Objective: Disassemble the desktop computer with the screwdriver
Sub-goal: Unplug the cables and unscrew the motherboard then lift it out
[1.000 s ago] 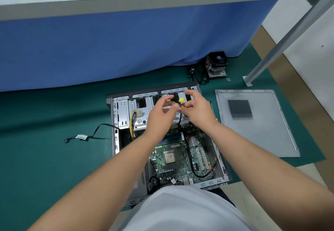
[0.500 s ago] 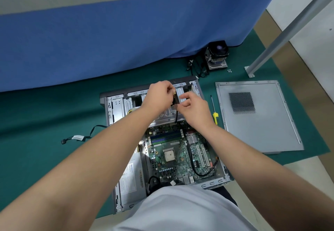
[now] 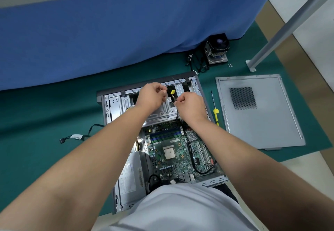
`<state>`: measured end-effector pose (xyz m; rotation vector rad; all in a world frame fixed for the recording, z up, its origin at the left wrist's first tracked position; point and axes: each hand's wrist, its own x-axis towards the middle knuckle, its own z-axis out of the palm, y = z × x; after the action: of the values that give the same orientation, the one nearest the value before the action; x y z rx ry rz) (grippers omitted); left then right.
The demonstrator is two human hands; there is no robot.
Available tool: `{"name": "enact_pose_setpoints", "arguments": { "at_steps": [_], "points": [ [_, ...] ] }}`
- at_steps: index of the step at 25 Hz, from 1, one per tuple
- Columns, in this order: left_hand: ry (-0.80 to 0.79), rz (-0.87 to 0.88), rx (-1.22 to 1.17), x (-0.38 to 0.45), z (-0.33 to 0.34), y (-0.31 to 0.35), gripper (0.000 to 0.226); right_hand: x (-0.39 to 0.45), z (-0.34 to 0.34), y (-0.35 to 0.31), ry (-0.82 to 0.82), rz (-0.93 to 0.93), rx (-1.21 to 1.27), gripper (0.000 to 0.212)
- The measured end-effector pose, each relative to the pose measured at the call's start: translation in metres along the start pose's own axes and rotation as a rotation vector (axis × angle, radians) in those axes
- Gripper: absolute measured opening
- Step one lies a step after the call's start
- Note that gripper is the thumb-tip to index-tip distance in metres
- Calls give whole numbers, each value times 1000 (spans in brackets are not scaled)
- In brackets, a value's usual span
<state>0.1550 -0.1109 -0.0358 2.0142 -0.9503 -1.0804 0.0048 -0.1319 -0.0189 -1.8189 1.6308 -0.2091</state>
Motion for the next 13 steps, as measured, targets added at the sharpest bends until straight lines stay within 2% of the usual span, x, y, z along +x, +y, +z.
{"name": "enact_pose_setpoints", "arguments": {
  "at_steps": [3, 6, 10, 13],
  "points": [
    [71, 19, 12, -3, -6, -17, 13, 2, 1, -4, -5, 19, -63, 19],
    [56, 41, 44, -3, -7, -21, 13, 5, 3, -9, -27, 24, -81, 26],
    [-19, 149, 332, 3, -3, -2, 22, 2, 8, -14, -39, 39, -47, 20],
    [-137, 131, 587, 13, 2, 18, 28, -1, 10, -11, -22, 13, -9, 18]
  ]
}}
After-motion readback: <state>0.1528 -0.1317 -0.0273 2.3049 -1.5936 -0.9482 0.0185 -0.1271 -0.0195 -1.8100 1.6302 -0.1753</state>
